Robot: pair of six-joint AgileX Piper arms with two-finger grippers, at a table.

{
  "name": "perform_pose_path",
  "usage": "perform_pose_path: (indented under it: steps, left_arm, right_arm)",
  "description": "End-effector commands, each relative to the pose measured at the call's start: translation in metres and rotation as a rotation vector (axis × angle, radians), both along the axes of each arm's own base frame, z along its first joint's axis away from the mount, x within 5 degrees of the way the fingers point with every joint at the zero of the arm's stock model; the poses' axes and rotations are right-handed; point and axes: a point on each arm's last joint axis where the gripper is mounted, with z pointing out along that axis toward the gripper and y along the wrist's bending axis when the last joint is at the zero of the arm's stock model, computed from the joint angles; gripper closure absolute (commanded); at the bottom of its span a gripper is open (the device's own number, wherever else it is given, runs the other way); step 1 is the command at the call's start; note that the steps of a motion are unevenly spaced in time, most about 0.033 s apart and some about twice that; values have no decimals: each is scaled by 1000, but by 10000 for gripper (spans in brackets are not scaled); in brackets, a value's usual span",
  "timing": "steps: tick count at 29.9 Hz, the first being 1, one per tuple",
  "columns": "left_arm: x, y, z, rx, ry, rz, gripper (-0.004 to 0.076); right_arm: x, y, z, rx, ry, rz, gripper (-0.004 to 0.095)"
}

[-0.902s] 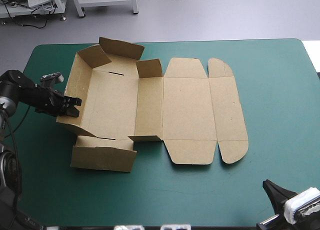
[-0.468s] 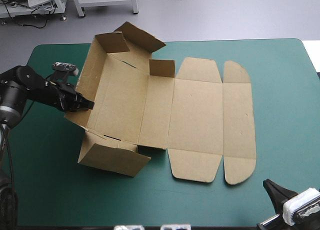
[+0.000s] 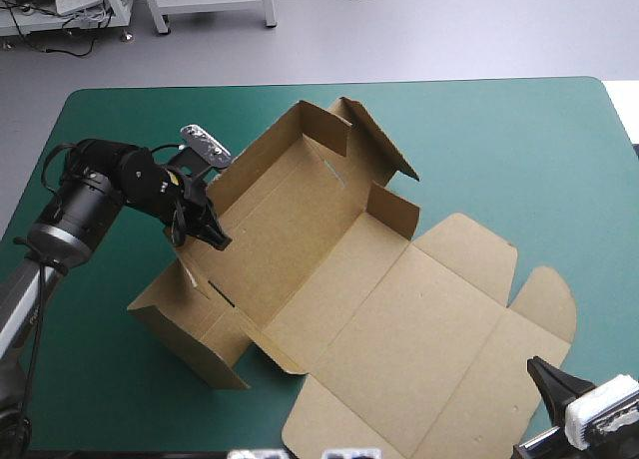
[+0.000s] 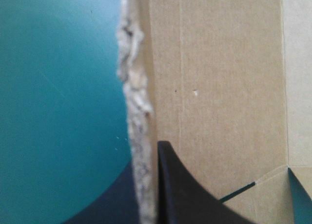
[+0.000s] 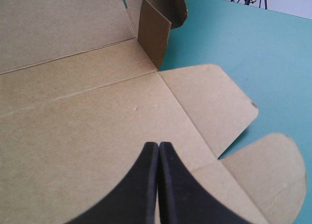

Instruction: Fold the box

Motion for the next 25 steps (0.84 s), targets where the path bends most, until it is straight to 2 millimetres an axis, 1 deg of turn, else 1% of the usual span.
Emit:
perform_pose_path:
  steps: [1, 7, 14, 25]
  left_arm:
    - [-4, -11, 33, -15, -223, -42, 729]
    - [1, -22, 46, 75, -407, -107, 729]
    - [-2, -44, 47, 96, -475, -229, 729]
    - [-15, -98, 41, 203, -602, -462, 729]
  right_arm:
    - [3, 0, 13, 27, -70, -11, 931]
    - [3, 0, 14, 31, -80, -13, 932]
    - [4, -1, 19, 44, -136, -26, 931]
    - [6, -6, 20, 31, -151, -85, 931]
